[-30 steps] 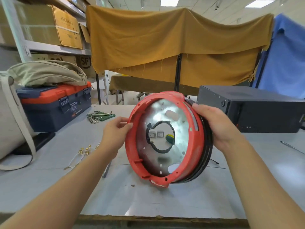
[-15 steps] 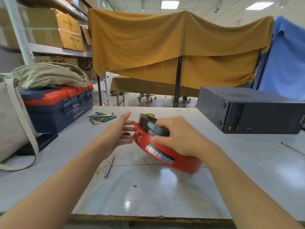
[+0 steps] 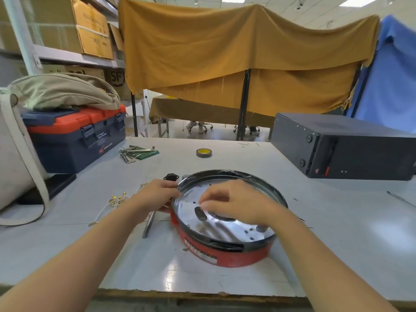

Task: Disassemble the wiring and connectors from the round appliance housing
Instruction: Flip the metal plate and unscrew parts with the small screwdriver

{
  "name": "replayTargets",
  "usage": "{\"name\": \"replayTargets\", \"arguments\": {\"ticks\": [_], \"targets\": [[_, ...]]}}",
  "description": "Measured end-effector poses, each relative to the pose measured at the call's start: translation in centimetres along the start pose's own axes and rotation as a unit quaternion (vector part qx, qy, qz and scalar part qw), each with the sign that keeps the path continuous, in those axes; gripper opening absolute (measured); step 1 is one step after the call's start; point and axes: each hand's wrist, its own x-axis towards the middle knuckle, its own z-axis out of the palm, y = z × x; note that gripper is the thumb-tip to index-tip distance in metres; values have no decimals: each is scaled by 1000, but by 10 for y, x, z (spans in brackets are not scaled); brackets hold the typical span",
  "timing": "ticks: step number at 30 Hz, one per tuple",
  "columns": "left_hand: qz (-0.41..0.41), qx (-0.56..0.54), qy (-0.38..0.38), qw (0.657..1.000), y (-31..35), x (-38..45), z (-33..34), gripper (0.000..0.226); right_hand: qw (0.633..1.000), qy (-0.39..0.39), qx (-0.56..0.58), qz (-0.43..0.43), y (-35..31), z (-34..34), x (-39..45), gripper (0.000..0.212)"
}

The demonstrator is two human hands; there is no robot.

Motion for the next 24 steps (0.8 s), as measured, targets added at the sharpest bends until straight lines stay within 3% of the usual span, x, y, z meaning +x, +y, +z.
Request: {"name": "replayTargets", "arguments": {"ticks": [4,8,12,16,20,24], "targets": [[-5,14,-21,1000,1,4,-6,36,983,177,24,49,34,-29,-3,10],[9,33,5,999,0,11,0,16,952,282,7,116,69,-50,-7,14],[31,-12,39,999,4,20,16,23,953,236,-21,190,98,-55,-8,17],[35,-41,36,998,7,24,20,31,953,218,10,207,113,-51,-12,17],[29,-28,53,998,7,25,23,29,969,175,47,169,105,-48,-5,10],[33,-57,24,998,4,21,15,27,985,86,-61,134,95,-39,10,34]]}}
